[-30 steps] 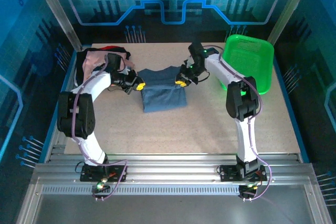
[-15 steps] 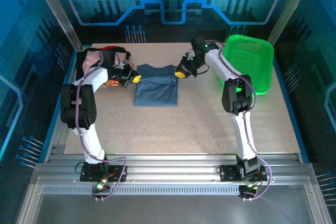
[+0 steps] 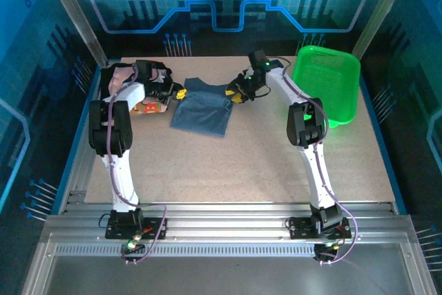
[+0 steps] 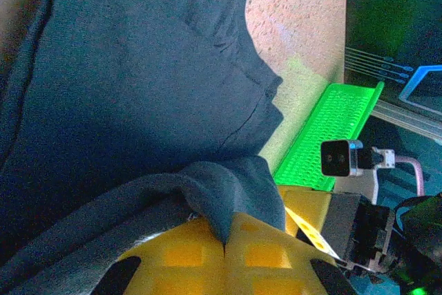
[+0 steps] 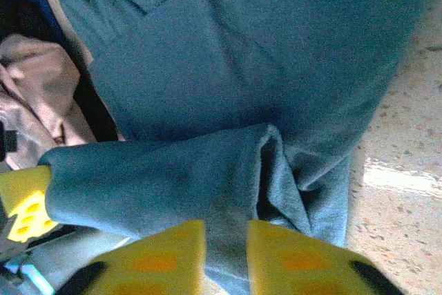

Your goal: Fold and stack the t-shirts

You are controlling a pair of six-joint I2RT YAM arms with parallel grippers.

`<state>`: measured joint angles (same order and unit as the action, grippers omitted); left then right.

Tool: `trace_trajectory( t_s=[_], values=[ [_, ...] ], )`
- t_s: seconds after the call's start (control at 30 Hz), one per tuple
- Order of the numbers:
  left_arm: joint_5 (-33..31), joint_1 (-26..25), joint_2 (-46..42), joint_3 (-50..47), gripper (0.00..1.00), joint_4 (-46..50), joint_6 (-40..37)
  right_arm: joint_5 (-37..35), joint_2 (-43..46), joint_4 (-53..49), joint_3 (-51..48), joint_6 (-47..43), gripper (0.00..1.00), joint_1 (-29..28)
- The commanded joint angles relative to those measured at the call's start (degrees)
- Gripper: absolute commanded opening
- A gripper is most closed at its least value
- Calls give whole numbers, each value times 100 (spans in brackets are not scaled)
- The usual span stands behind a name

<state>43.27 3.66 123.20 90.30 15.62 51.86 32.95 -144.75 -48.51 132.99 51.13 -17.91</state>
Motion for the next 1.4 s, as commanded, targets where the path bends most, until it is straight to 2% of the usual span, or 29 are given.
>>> trace_trajectory(
  t_s=[0.0,0.13,0.4,0.6,0.97,1.13,1.23,1.27,1.37],
  values=[
    [284,65,184,258,0,-304,287,-230,187,35,76,-207,52,47],
    [406,51,317,359,0,-481,409,-597,377,16,-95,-657,57,-72],
    [481,29,386,333,0,-435,349,-1127,68,-529,561,-1790,67,-451],
    [508,27,330,245,0,-403,262,-1242,-127,-447,652,-1967,68,-581],
    [543,38,223,51,0,-296,68,-1981,-222,-840,952,-2272,68,-667],
    [563,38,206,40,0,-305,75,-1881,-369,-756,1008,-2361,68,-717],
    [616,34,174,8,0,-309,71,-1729,-512,-691,1172,-2364,64,-756],
    [633,38,147,-24,0,-314,63,-1656,-547,-679,1232,-2375,59,-774],
    [674,51,-3,-216,0,-340,17,-1627,-442,-605,1172,-2415,26,-860]
  ],
)
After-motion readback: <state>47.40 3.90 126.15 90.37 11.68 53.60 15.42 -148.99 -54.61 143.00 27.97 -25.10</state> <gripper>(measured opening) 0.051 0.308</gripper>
